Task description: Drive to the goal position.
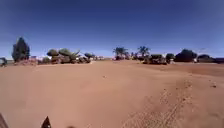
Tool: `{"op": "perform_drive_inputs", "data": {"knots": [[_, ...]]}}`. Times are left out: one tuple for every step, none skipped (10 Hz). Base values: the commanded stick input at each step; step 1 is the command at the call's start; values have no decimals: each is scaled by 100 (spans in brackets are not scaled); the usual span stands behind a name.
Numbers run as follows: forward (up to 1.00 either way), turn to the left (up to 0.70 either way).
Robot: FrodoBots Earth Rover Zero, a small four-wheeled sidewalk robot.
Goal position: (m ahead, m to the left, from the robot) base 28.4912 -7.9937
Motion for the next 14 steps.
{"op": "perform_drive_inputs", "data": {"knots": [[70, 0], [70, 0], [70, 0], [70, 0], [70, 0], [70, 0], [70, 0], [70, 0], [70, 0], [70, 0], [70, 0], [70, 0], [70, 0], [70, 0]]}}
